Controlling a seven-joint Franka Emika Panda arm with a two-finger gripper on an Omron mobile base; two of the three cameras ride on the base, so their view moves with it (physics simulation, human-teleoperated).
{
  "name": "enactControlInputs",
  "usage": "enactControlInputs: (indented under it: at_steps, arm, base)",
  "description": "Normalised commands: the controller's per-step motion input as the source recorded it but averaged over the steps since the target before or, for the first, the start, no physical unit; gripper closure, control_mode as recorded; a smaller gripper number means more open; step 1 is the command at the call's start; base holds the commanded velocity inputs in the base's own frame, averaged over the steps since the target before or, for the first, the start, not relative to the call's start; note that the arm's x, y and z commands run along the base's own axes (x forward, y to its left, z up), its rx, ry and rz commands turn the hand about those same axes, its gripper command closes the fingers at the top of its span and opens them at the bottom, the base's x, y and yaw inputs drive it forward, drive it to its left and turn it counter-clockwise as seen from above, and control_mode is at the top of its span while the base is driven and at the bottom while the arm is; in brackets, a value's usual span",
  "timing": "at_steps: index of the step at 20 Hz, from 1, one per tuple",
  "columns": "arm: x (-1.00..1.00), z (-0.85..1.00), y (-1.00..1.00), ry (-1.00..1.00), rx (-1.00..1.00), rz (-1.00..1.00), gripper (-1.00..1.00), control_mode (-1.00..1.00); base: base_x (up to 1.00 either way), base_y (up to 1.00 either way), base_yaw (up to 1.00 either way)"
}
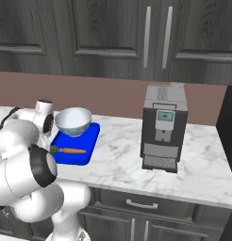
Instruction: Place the two vegetables and bowl onto the tray for setting up a vegetable dip station.
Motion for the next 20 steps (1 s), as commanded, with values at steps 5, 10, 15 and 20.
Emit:
enactControlInputs:
  at_steps: [5, 10, 15, 20]
  arm:
    - [0.11, 0.00, -0.30, 0.00, -0.04, -0.18, 1.00, -1.00]
    - [0.14, 0.00, -0.31, 0.01, -0.03, -0.14, 1.00, -1.00]
    - [0.18, -0.01, -0.24, 0.01, -0.02, -0.15, 1.00, -1.00]
    - [0.25, -0.02, -0.11, 0.00, 0.00, -0.03, 1.00, -1.00]
  base:
    - [0.00, 0.00, 0.00]
    - [0.00, 0.00, 0.00]
    - [0.00, 0.00, 0.00]
    - [0.00, 0.00, 0.00]
